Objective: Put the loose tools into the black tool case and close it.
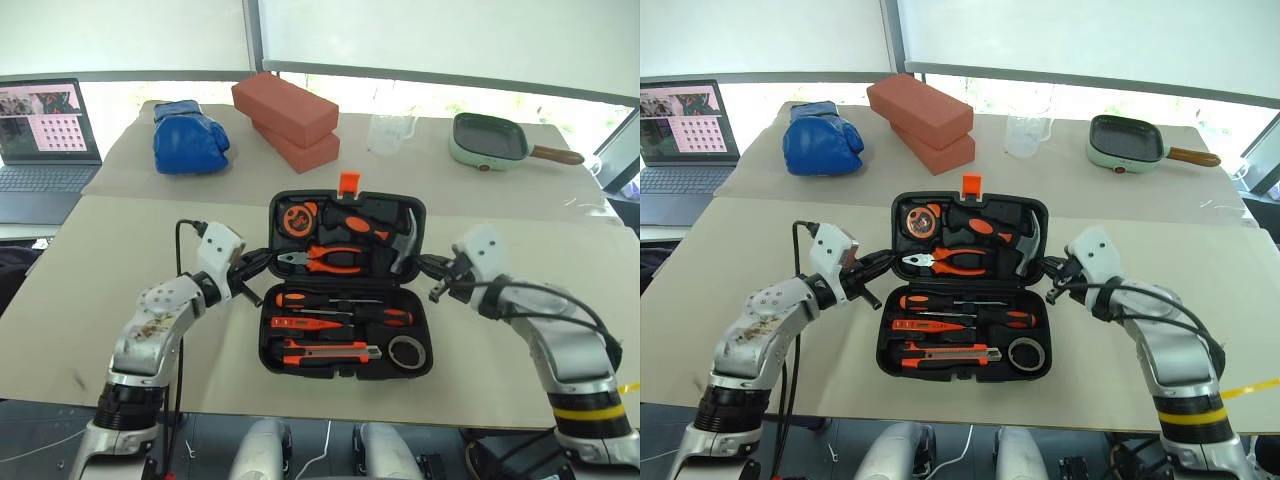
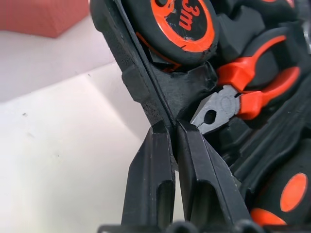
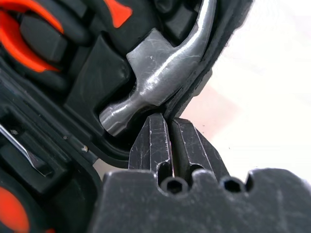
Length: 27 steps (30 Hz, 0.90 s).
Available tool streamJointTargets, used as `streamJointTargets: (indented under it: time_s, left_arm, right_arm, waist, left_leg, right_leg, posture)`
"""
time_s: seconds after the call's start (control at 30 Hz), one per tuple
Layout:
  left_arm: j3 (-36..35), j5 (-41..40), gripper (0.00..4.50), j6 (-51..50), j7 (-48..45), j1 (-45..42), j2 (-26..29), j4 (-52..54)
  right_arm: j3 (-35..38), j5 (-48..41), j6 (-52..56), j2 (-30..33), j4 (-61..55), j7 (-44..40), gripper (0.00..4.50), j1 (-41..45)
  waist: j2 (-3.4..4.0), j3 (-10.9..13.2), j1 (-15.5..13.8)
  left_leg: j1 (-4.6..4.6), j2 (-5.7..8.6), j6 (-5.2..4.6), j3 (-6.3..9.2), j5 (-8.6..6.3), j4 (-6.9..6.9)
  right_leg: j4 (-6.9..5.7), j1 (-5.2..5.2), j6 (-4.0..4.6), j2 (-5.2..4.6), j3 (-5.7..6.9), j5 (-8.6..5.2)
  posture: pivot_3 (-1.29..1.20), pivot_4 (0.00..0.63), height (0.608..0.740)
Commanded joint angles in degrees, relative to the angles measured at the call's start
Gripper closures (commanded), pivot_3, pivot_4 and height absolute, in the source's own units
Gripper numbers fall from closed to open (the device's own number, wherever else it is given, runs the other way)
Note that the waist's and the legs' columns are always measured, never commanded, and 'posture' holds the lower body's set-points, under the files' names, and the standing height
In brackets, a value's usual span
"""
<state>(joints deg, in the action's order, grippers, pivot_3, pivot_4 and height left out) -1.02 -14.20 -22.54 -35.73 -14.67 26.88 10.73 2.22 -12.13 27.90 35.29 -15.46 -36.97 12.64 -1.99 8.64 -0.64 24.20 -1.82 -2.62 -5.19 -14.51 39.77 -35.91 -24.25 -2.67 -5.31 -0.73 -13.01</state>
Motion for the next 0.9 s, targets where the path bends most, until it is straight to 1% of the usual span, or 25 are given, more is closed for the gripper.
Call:
streamJointTargets:
  time_s: [0.03,0.13,0.3,0.5,0.57,0.6,0.63,0.67,0.7,0.83,0.87,0.9]
  left_arm:
    - [1.5,5.7,4.39,9.6,2.4,3.5,0.3,2.2]
    - [1.3,7.1,4.39,12.4,4.0,6.6,-0.2,1.9]
    - [0.0,9.2,4.39,16.5,7.0,9.3,-0.3,3.3]
    - [-0.7,11.4,4.39,20.7,8.8,11.8,0.0,4.1]
    - [-1.9,10.8,4.39,20.2,9.3,13.8,-0.1,5.2]
    - [-2.8,9.8,4.07,19.3,9.4,15.1,-0.2,6.3]
    - [-4.0,8.5,3.72,18.1,9.3,16.3,0.0,7.8]
    - [-5.2,7.3,3.54,17.0,9.1,17.3,0.2,9.5]
    - [-7.0,6.3,3.10,15.6,9.3,18.9,0.5,12.0]
    - [-13.0,2.8,1.59,9.8,8.9,25.9,1.8,20.2]
    - [-15.1,0.1,1.12,6.6,7.9,28.4,2.6,22.5]
    - [-17.6,-3.3,0.74,2.8,7.1,30.5,3.1,24.6]
  right_arm:
    - [-0.6,1.8,-8.1,-0.1,-2.9,-0.6,4.50,-3.3]
    - [-1.5,5.7,-18.0,0.5,-0.3,-0.5,4.50,-5.9]
    - [-2.2,11.6,-33.4,1.1,4.5,0.8,4.50,-9.1]
    - [-2.4,14.4,-42.6,1.6,7.7,1.4,4.50,-12.0]
    - [-2.1,14.2,-44.4,1.7,7.3,1.4,4.50,-13.8]
    - [-1.7,13.8,-44.8,1.8,6.9,1.3,4.50,-14.7]
    - [-0.9,12.8,-44.6,2.1,6.0,0.9,4.12,-15.6]
    - [-0.1,11.4,-44.4,2.4,4.9,0.4,3.73,-16.4]
    - [1.3,10.1,-43.3,2.9,3.0,0.2,3.50,-17.5]
    - [5.3,5.7,-39.9,5.7,-5.1,-2.2,2.14,-23.1]
    - [6.6,4.0,-38.5,6.9,-7.2,-3.6,1.75,-25.4]
    - [7.8,1.9,-36.7,8.2,-9.2,-5.4,1.41,-27.6]
  waist:
    - [0.01,0.0,0.1]
    - [0.04,0.0,0.2]
    - [0.10,-0.1,0.6]
    - [0.12,-0.1,0.8]
    - [0.12,-0.1,0.9]
    - [0.13,-0.2,1.0]
    - [0.14,-0.2,1.1]
    - [0.15,-0.2,1.1]
    - [0.14,-0.2,1.1]
    - [0.21,-0.2,1.6]
    - [0.20,-0.2,1.5]
    - [0.20,-0.2,1.4]
  left_leg:
    - [-0.04,-0.02,0.00,-0.01,0.00,-0.01]
    - [-0.11,-0.04,0.01,-0.02,0.00,-0.03]
    - [-0.28,-0.06,0.00,-0.08,-0.01,-0.04]
    - [-0.42,-0.10,0.01,-0.14,0.00,-0.05]
    - [-0.46,-0.12,0.02,-0.14,0.00,-0.05]
    - [-0.46,-0.12,0.02,-0.14,0.00,-0.06]
    - [-0.47,-0.14,0.02,-0.15,-0.01,-0.08]
    - [-0.49,-0.15,0.02,-0.15,-0.01,-0.09]
    - [-0.48,-0.17,0.03,-0.15,-0.01,-0.10]
    - [-0.46,-0.26,0.04,-0.20,-0.02,-0.11]
    - [-0.49,-0.27,0.04,-0.22,-0.02,-0.12]
    - [-0.48,-0.28,0.04,-0.19,-0.02,-0.11]
  right_leg:
    - [0.00,0.02,0.00,0.01,-0.01,0.00]
    - [-0.01,0.06,0.02,0.02,-0.02,-0.01]
    - [-0.03,0.19,0.03,0.03,-0.04,-0.02]
    - [-0.11,0.25,0.07,0.04,-0.08,-0.04]
    - [-0.12,0.28,0.08,0.04,-0.09,-0.05]
    - [-0.12,0.28,0.08,0.04,-0.08,-0.05]
    - [-0.13,0.28,0.10,0.03,-0.09,-0.07]
    - [-0.14,0.28,0.12,0.03,-0.09,-0.07]
    - [-0.15,0.27,0.13,0.03,-0.09,-0.09]
    - [-0.21,0.17,0.17,0.02,-0.14,-0.10]
    - [-0.21,0.19,0.18,0.01,-0.16,-0.11]
    - [-0.23,0.19,0.21,0.03,-0.11,-0.13]
  posture:
    - [0.00,0.150,0.738]
    - [0.00,0.150,0.738]
    - [0.00,0.150,0.738]
    - [0.00,0.150,0.738]
    - [0.00,0.150,0.738]
    - [0.00,0.150,0.738]
    - [0.00,0.150,0.738]
    - [0.00,0.150,0.738]
    - [0.00,0.150,0.738]
    - [0.00,0.150,0.738]
    - [0.00,0.150,0.738]
    - [0.00,0.150,0.738]
